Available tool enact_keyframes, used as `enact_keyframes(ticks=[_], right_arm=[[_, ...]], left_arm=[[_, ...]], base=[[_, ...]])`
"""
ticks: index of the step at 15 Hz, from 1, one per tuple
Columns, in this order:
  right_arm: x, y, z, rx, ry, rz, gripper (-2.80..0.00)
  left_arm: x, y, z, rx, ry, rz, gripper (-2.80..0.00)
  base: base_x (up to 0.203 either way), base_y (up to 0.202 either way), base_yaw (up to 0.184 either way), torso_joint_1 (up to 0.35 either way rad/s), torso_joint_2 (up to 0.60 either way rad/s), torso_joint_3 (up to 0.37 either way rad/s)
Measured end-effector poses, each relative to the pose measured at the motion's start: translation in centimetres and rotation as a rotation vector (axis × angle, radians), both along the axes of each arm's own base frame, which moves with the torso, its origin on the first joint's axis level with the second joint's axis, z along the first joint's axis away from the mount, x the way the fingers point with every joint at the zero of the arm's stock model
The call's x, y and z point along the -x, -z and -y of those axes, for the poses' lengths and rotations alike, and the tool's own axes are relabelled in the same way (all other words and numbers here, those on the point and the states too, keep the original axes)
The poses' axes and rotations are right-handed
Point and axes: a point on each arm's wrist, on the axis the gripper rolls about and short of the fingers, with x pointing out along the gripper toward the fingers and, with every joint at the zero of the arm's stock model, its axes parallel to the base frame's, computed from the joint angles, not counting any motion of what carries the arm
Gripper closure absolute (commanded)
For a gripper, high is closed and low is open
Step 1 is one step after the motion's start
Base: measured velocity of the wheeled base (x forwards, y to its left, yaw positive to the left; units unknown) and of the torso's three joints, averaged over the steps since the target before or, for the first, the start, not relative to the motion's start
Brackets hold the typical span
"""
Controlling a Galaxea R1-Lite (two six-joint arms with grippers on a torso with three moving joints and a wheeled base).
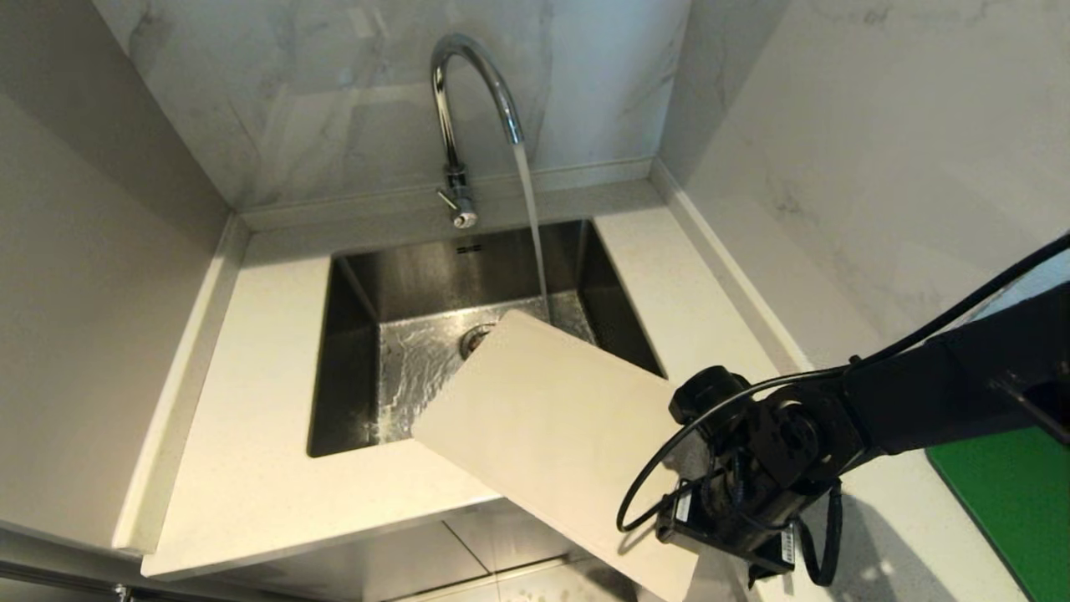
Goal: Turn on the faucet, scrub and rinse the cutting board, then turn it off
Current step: Pick up the cutting board
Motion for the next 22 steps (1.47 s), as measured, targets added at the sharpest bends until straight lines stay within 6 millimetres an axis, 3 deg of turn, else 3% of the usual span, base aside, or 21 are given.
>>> enact_keyframes(ticks=[5, 16, 22], right_arm=[[-0.1, 0.2, -1.8, -0.053, -0.025, -0.017, -2.80], [-0.5, -0.6, -2.6, -0.070, 0.010, 0.009, -2.80], [0.3, -0.2, -2.4, -0.059, 0.057, -0.038, -2.80]], left_arm=[[0.0, 0.0, 0.0, 0.000, 0.000, 0.000, 0.00], [0.0, 0.0, 0.0, 0.000, 0.000, 0.000, 0.00], [0.0, 0.0, 0.0, 0.000, 0.000, 0.000, 0.00]], base=[[0.000, 0.000, 0.000, 0.000, 0.00, 0.000], [0.000, 0.000, 0.000, 0.000, 0.00, 0.000], [0.000, 0.000, 0.000, 0.000, 0.00, 0.000]])
